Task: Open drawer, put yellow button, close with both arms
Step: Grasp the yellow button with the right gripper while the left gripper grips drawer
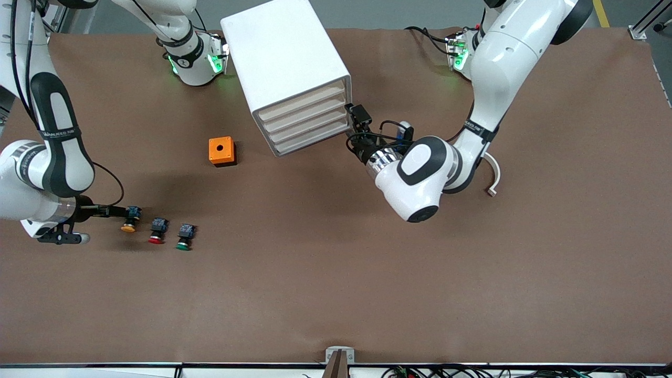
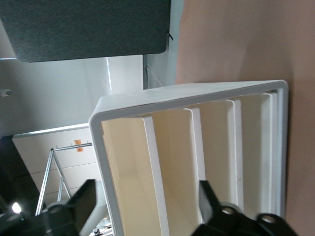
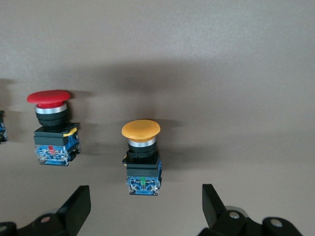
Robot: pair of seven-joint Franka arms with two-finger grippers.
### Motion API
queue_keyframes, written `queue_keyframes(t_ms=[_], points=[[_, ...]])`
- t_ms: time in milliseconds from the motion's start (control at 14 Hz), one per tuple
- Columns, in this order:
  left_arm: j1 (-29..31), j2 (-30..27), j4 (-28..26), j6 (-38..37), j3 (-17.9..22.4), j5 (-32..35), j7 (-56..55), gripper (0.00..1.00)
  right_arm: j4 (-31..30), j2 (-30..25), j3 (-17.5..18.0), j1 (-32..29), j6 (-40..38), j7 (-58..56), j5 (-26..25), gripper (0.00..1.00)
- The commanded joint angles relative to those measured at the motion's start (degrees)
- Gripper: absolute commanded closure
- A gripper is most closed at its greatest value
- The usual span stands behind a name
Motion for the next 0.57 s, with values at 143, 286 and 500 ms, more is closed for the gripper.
queue_keyframes(t_ms=[143, 286, 500], points=[[-0.5, 2.9, 0.3, -0.5, 0.2, -3.0, -0.9, 0.54, -0.2, 2.9, 0.2, -0.6, 1.8, -2.5, 2.5, 0.00], [-1.3, 3.2, -0.3, -0.5, 0.1, -3.4, -0.8, 0.54, -0.2, 3.4, 0.2, -0.5, 1.7, -2.8, 2.8, 0.00], [-3.4, 3.6, -0.8, -0.6, 0.1, -5.6, -0.6, 0.54, -0.3, 4.3, 0.2, -0.5, 1.3, -2.9, 2.8, 0.00]])
